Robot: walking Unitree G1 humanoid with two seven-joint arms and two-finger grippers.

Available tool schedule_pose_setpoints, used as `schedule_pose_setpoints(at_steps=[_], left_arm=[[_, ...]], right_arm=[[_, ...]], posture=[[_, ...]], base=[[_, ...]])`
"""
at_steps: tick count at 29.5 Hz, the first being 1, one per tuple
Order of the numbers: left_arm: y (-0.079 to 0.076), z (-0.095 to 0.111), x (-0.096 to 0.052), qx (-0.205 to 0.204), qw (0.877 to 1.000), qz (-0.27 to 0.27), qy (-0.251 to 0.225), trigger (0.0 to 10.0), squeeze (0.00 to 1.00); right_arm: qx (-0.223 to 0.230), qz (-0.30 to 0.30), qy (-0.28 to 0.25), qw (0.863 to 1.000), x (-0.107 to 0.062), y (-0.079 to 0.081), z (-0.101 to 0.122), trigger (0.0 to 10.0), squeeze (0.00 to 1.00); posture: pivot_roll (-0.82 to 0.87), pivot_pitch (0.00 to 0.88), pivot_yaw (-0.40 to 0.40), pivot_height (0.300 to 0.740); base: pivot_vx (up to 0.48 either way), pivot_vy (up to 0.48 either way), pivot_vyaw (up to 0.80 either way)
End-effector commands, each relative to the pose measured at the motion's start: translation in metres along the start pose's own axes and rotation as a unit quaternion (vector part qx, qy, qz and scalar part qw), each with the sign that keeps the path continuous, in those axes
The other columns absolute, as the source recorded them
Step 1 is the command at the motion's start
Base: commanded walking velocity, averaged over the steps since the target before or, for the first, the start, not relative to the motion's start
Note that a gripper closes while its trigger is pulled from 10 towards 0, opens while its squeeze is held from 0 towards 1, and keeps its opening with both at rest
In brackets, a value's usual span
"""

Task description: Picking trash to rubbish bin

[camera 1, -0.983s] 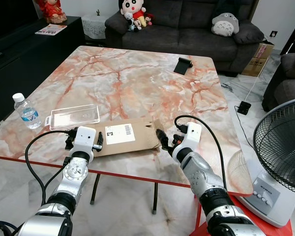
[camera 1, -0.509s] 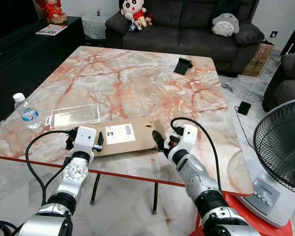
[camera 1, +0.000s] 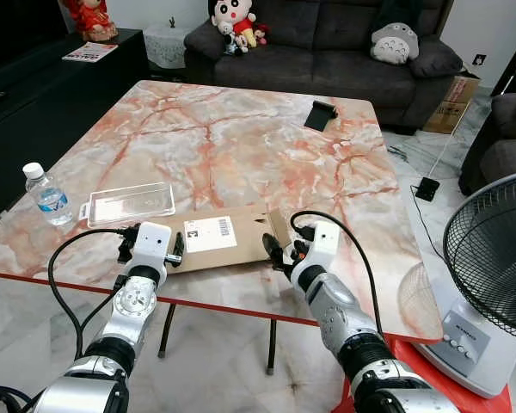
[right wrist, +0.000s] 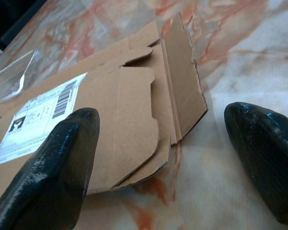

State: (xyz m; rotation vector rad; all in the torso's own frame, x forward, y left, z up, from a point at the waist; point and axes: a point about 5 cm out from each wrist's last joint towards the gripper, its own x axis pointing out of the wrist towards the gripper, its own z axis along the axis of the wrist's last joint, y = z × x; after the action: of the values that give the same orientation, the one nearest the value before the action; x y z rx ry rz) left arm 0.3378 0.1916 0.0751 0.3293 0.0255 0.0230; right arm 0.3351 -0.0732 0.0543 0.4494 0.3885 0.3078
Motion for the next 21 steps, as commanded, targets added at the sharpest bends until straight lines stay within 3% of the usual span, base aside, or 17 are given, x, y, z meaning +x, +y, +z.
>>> schedule_pose_setpoints(at_steps=[1,21], left_arm=[[-0.0031,0.0050,0.0034,0.005,1.000,-0.008,-0.005,10.0,0.00],[-0.0053,0.0040,0.0024,0.001,1.000,-0.012,-0.005,10.0,0.00]], right_arm=[[-0.011,0.009,-0.005,1.000,0.0044,0.0087,0.0048,10.0,0.00],[-0.016,0.020,-0.026,0.999,0.0092,0.0170,0.0117,10.0,0.00]], posture=[[0.06,0.008,-0.047,0.740],[0.07,0.009,-0.056,0.740]], base=[[0.000,0.000,0.00],[0.000,0.000,0.00]])
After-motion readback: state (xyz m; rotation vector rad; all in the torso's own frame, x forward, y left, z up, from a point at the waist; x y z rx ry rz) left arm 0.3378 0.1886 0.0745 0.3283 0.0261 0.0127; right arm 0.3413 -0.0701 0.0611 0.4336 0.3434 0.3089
